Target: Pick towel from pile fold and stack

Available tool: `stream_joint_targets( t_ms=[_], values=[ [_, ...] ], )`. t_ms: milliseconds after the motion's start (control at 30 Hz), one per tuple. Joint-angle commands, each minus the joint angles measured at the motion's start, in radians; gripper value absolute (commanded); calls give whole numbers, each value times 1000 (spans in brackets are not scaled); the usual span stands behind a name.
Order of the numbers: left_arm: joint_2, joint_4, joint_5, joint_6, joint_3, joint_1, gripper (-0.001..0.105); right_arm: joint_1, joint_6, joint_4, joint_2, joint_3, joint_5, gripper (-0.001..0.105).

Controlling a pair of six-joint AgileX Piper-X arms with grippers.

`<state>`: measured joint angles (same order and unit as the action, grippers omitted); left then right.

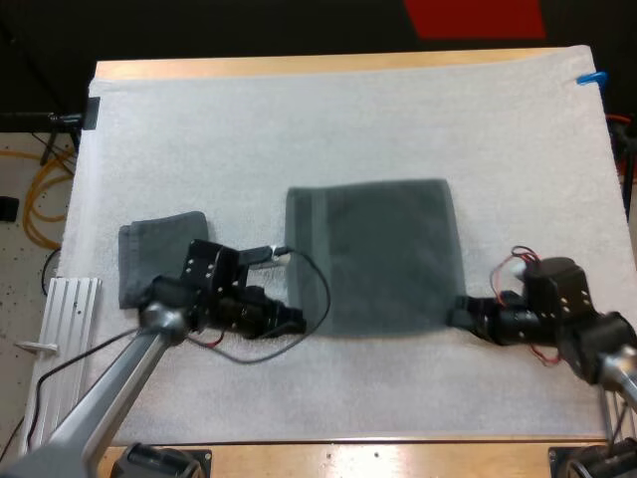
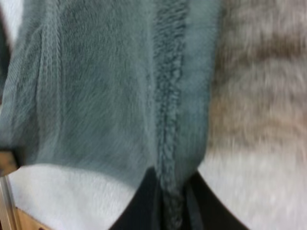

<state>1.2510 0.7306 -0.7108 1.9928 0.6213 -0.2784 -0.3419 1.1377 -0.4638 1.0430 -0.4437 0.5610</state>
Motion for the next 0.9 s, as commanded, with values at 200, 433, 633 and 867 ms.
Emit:
stream_joint_targets(
  t_ms=[200,433,633,867],
  values=[
    [-113,76,21,-24,-19,-6,0,-1,-23,-135,-173,1,-2,0],
    [-32,-194,74,135,-19,52,0,2,-84,-6,-56,1,-89,0],
    [110,-485,50,262,-19,103,0,2,-207,293,143,1,-116,0],
    [270,-732,10,374,-16,104,0,2,-275,530,307,-19,-257,0]
  ],
)
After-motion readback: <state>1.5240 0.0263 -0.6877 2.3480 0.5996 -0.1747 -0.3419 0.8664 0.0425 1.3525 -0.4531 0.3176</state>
